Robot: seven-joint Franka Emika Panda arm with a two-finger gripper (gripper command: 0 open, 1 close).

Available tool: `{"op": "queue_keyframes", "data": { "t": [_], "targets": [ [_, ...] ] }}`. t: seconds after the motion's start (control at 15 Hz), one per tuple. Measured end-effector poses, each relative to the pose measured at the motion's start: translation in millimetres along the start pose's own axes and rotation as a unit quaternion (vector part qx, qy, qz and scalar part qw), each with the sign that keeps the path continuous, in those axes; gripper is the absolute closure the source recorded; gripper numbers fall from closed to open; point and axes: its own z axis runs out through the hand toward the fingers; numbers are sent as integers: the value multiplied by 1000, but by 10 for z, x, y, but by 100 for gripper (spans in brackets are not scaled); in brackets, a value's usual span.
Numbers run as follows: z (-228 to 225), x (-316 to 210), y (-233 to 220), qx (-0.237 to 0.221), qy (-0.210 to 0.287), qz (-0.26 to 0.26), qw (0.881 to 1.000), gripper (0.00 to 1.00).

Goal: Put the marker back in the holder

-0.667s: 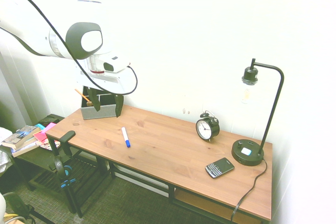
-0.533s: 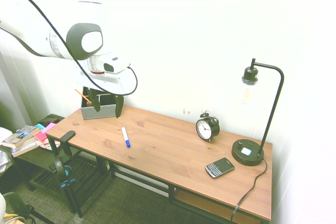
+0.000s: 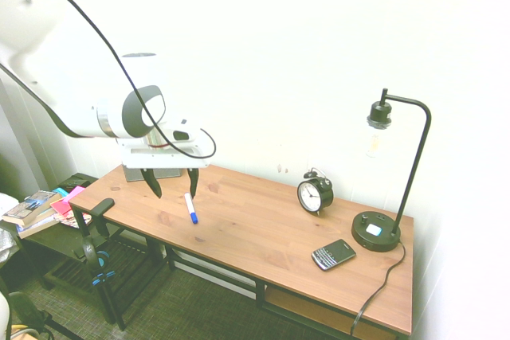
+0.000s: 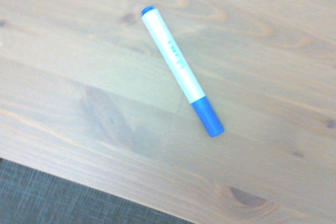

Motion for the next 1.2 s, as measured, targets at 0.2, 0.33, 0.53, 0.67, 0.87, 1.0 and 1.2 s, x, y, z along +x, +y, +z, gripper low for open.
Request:
{"op": "queue_keyframes", "data": {
  "t": [0.2, 0.33, 0.53, 0.67, 0.87, 1.0, 1.2],
  "targets": [
    [338, 115, -245, -10, -8, -42, 999, 0],
    [505, 222, -359, -17, -8, -58, 998, 0],
    [696, 417, -492, -23, -4, -64, 998, 100],
    [837, 526, -579, -27, -4, -69, 997, 100],
    [1035, 605, -650, -28, -8, -77, 997, 100],
    [1023, 654, -694, -24, -6, -81, 996, 100],
    [1035, 708, -698, -19, -12, -82, 996, 100]
  ]
}}
